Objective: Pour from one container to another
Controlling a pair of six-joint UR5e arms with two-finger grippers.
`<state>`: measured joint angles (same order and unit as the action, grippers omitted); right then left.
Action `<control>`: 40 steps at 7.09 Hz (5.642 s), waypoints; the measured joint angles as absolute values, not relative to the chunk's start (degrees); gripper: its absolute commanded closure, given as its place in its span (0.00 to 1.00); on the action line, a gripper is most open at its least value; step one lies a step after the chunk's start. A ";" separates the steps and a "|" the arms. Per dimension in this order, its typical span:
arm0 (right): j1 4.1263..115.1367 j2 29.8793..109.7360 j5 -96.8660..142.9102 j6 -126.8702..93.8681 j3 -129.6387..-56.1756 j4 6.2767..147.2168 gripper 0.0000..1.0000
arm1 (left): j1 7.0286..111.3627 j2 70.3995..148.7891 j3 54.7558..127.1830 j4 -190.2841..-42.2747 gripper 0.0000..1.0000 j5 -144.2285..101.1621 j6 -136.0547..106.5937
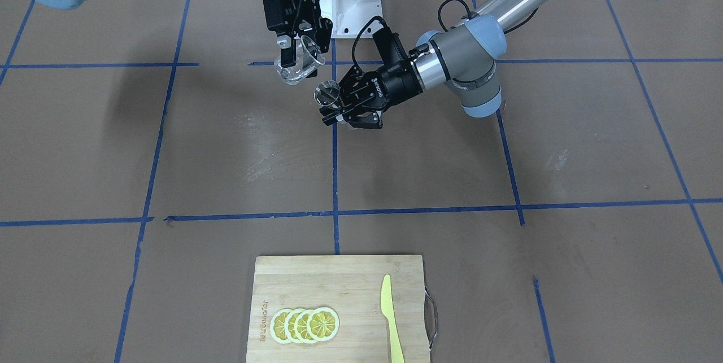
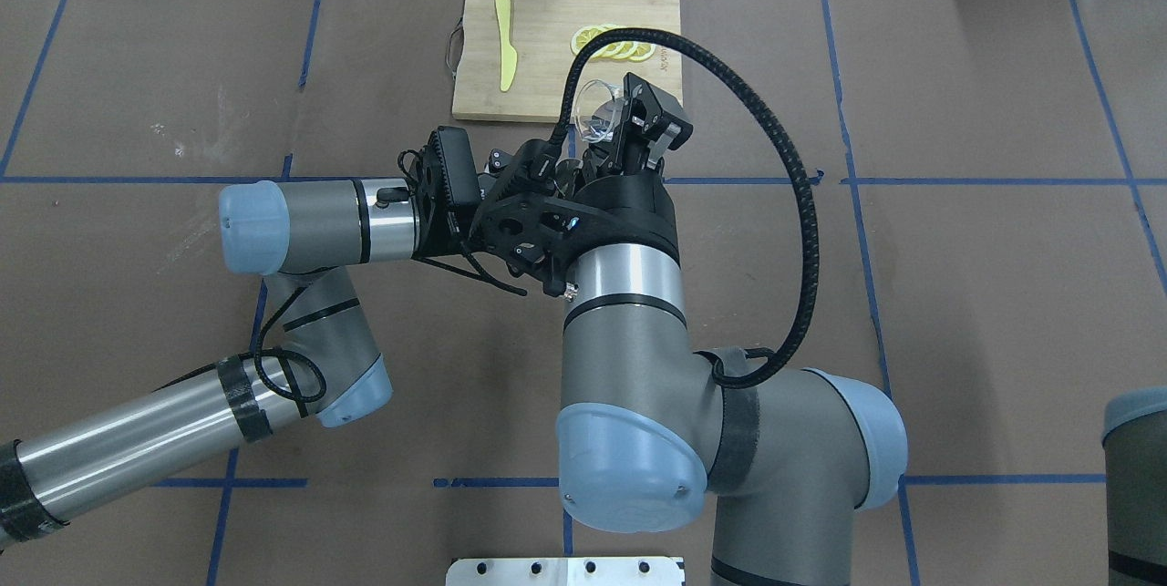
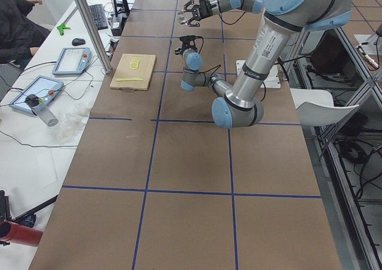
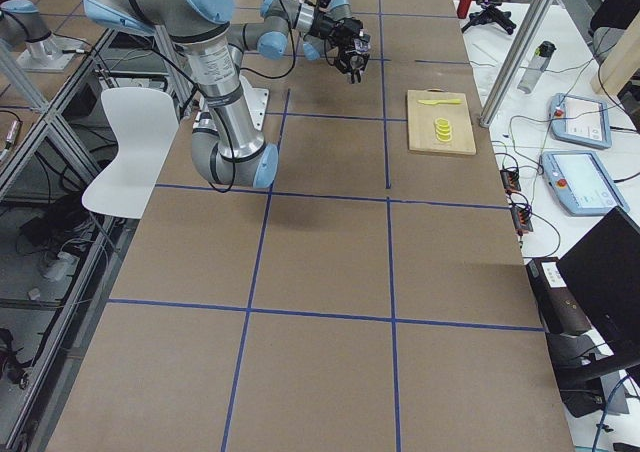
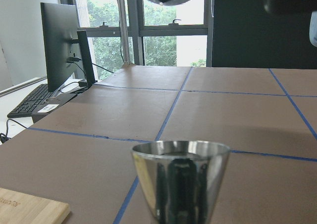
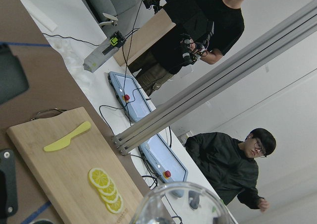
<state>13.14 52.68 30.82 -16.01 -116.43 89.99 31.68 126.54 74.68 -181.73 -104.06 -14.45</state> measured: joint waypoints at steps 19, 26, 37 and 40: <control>16.59 93.68 39.99 -66.52 -109.49 46.60 1.00 | 31.91 124.80 76.88 -182.11 1.00 -104.15 -15.47; 15.90 94.63 37.79 -61.15 -108.31 40.30 1.00 | 32.12 123.07 78.61 -182.11 1.00 -104.15 -15.56; 15.91 93.97 37.62 -58.84 -110.64 40.26 1.00 | 37.43 92.89 100.06 -182.54 1.00 -79.10 -37.61; 15.91 93.89 37.69 -58.74 -110.74 40.25 1.00 | 37.26 84.13 102.15 -182.53 1.00 -62.56 -42.19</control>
<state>15.91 93.89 37.69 -58.74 -110.74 40.25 37.26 84.13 102.15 -182.53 -62.56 -42.19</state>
